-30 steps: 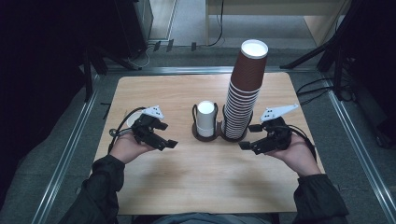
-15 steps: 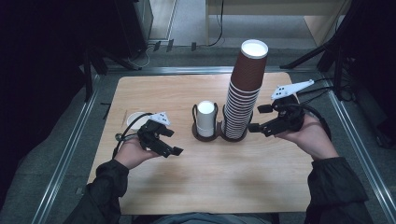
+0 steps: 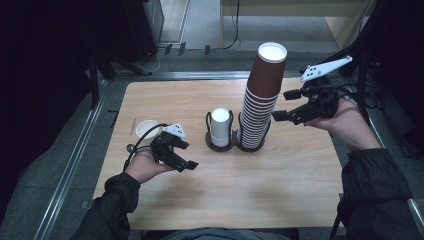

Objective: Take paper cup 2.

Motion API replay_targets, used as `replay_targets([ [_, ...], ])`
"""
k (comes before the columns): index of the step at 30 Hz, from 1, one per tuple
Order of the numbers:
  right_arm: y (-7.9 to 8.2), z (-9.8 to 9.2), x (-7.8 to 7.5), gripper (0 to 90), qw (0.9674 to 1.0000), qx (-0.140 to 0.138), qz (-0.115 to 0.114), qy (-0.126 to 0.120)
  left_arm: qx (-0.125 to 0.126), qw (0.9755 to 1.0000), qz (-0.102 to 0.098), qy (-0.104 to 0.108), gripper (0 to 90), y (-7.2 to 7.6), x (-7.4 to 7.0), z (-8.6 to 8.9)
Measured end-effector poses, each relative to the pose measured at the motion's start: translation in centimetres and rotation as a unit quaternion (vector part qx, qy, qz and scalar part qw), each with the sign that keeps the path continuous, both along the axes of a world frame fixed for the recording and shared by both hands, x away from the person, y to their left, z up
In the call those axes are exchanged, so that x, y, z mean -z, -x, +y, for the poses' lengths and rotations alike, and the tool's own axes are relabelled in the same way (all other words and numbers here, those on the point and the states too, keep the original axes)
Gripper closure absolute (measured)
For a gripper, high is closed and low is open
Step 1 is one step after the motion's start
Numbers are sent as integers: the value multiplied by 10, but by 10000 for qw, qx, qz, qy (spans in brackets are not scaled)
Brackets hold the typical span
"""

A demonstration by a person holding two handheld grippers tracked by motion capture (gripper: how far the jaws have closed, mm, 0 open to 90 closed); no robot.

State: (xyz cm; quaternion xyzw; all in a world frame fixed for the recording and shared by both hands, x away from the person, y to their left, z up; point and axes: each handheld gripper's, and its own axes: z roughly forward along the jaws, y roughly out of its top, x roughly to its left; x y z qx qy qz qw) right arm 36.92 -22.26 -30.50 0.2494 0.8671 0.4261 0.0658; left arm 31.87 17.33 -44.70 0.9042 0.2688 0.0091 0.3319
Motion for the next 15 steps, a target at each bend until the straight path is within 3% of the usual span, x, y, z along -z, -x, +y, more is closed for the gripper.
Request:
replay_targets([
  [9, -18, 11, -35, 127, 9997, -73, -166, 148, 88, 9999, 85, 63, 144, 1, 0, -1],
  [15, -27, 18, -47, 107, 9993, -49, -255, 251, 120, 9999, 89, 6, 144, 1, 1, -2],
])
